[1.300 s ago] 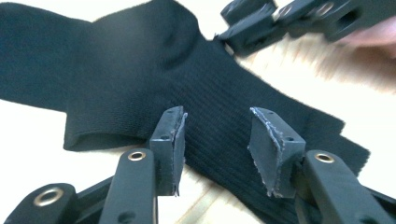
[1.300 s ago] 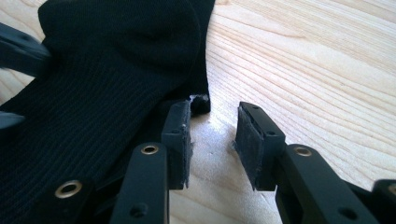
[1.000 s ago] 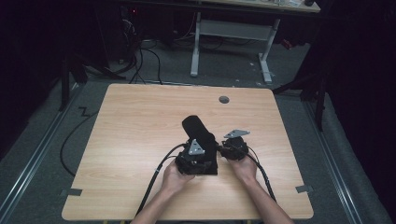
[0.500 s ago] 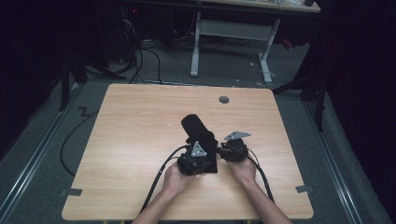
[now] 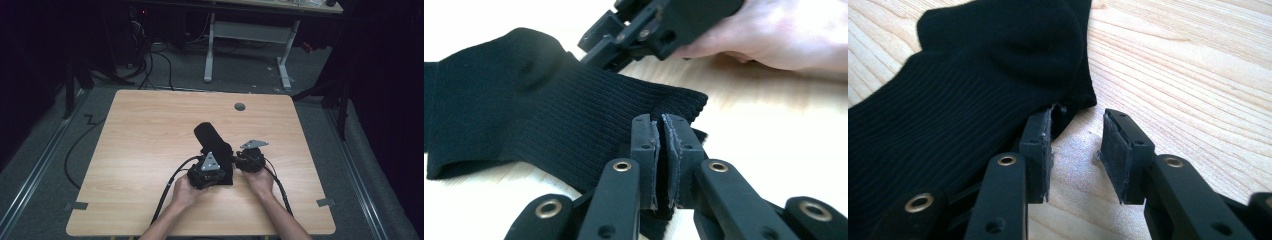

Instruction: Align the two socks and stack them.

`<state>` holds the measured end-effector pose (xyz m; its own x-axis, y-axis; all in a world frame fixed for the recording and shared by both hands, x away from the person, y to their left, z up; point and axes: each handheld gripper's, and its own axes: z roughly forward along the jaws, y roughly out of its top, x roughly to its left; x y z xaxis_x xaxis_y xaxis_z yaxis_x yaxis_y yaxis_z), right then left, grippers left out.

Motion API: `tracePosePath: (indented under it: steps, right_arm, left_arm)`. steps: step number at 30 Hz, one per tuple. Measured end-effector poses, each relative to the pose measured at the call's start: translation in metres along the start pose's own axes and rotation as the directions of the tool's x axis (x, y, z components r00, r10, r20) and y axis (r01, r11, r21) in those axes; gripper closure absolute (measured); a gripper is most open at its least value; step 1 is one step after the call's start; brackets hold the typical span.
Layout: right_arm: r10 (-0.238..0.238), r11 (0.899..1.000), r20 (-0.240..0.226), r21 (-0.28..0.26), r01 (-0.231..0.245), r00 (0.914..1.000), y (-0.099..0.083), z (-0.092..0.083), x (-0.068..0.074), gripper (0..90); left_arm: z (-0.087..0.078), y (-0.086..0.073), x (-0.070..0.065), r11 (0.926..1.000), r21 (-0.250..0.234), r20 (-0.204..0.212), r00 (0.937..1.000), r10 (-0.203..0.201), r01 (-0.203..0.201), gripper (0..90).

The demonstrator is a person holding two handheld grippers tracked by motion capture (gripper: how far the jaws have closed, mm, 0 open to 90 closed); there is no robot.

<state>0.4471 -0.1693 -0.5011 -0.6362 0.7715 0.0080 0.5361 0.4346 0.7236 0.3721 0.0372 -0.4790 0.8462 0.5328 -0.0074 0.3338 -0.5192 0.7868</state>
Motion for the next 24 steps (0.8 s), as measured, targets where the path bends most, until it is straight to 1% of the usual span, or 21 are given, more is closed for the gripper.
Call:
tracePosePath:
  steps: [2,5,7,8,11,12,14,16,17,19,21,23,24]
  right_arm:
    - [0.002,1.0,0.002,0.001,-0.002,1.0,0.0,0.0,0.0,64.6]
    - [0.001,1.0,0.004,0.0,-0.001,1.0,0.0,0.0,0.001,64.2]
    - [-0.003,1.0,0.004,0.0,0.003,1.0,0.0,0.0,0.001,63.6]
    - [-0.003,1.0,0.004,0.002,0.003,1.0,0.0,0.0,0.001,63.0]
    - [0.001,1.0,0.0,0.007,-0.001,1.0,0.0,-0.001,0.0,61.1]
    - [0.003,1.0,-0.001,0.01,-0.003,1.0,0.0,-0.002,0.0,60.7]
    - [0.005,1.0,0.0,0.009,-0.005,1.0,-0.001,-0.004,-0.001,60.8]
    - [0.007,1.0,-0.008,-0.008,-0.007,0.9999,-0.001,-0.008,-0.001,62.5]
    - [0.012,1.0,-0.011,-0.012,-0.012,0.9999,-0.001,-0.01,-0.001,63.6]
    - [0.0,0.999,-0.017,-0.034,0.0,0.9999,0.001,-0.016,0.001,66.7]
    - [-0.02,0.998,-0.026,-0.06,0.019,0.9995,0.004,-0.021,0.005,69.6]
    - [-0.039,0.996,-0.037,-0.08,0.036,0.9986,0.007,-0.026,0.01,70.7]
    - [-0.047,0.995,-0.047,-0.088,0.043,0.9978,0.008,-0.027,0.013,70.6]
  left_arm:
    - [0.0,-0.004,-0.002,0.9999,0.011,0.012,0.9999,0.004,-0.004,83.4]
    - [0.006,-0.009,-0.002,0.9993,0.037,-0.004,1.0,0.001,-0.001,80.5]
    - [0.01,-0.011,-0.001,0.9986,0.052,0.0,0.9999,-0.014,0.014,74.4]
    - [0.01,-0.011,-0.001,0.9984,0.053,0.01,0.9998,-0.018,0.017,70.1]
    - [0.007,-0.01,-0.002,0.9993,0.032,0.026,0.9994,-0.021,0.02,63.1]
    - [0.004,-0.01,-0.002,0.9995,0.019,0.026,0.9993,-0.027,0.026,60.2]
    - [-0.002,-0.009,0.001,0.9989,-0.013,0.032,0.9985,-0.045,0.046,58.0]
    - [-0.007,-0.008,0.004,0.9971,-0.039,0.021,0.9976,-0.065,0.066,56.5]
    - [-0.009,-0.008,0.006,0.996,-0.045,0.007,0.9971,-0.076,0.077,56.5]
    - [-0.01,-0.008,0.011,0.9945,-0.039,-0.034,0.9946,-0.099,0.097,56.9]
    - [-0.008,-0.008,0.016,0.9925,-0.029,-0.07,0.9902,-0.12,0.119,57.2]
    - [-0.005,-0.009,0.018,0.9914,-0.02,-0.084,0.9879,-0.13,0.129,56.8]
    - [-0.002,-0.009,0.018,0.992,-0.01,-0.087,0.9881,-0.126,0.126,55.9]
